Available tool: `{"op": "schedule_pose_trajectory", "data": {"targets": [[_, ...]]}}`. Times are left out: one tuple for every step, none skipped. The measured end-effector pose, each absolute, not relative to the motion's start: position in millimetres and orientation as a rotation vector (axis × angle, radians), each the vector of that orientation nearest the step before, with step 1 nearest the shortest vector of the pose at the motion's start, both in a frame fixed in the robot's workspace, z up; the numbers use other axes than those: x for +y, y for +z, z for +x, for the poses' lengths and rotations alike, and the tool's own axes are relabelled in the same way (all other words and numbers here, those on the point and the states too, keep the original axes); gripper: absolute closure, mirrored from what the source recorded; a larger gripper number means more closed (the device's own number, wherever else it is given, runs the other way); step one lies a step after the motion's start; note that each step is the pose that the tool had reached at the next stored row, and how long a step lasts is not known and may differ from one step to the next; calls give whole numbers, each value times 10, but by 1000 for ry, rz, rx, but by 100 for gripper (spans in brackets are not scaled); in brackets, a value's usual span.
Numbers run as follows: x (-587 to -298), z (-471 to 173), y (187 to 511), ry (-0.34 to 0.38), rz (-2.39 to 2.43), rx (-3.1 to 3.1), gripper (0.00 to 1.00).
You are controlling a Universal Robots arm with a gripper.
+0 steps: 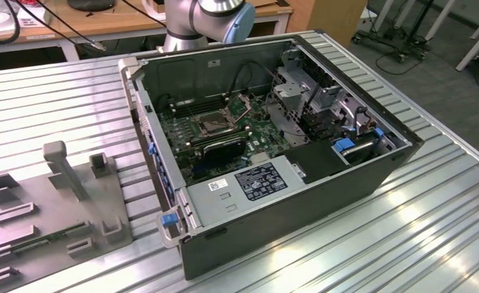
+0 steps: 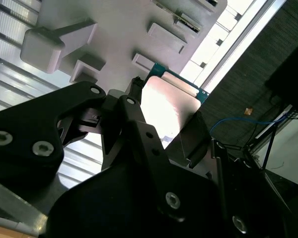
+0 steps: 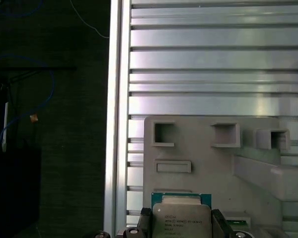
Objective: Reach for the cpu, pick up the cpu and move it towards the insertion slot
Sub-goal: 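Pick up the cpu and move it towards the insertion slot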
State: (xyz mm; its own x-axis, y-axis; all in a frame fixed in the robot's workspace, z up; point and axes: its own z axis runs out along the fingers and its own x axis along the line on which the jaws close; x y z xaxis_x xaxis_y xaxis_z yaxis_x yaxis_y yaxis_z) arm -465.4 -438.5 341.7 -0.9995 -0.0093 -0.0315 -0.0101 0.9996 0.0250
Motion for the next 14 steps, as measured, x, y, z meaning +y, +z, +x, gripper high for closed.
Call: {"op": "schedule_pose_trajectory", "data": {"targets": [[-4385, -4654, 3420, 39, -15, 3110, 45], [-4385, -4654, 3421, 39, -15, 3110, 45], [-4385, -4654, 3423, 39, -15, 3110, 45], [-4384, -4654, 3425, 39, -15, 3110, 45], [-4383, -4654, 3426, 39, -15, 3110, 45], [-4383, -4654, 3426, 38, -15, 3110, 45], [-4380, -4654, 3429, 37, -15, 3110, 45], [-4380, -4654, 3434, 37, -15, 3110, 45], [-4380, -4654, 3439, 37, -15, 3110, 45], [-4380, -4654, 3442, 37, -15, 3110, 45], [-4380, -4654, 3443, 38, -15, 3110, 45], [-4380, -4654, 3444, 38, -15, 3110, 45], [-4380, -4654, 3444, 38, -15, 3110, 45], [-4380, -4654, 3445, 37, -15, 3110, 45]]}}
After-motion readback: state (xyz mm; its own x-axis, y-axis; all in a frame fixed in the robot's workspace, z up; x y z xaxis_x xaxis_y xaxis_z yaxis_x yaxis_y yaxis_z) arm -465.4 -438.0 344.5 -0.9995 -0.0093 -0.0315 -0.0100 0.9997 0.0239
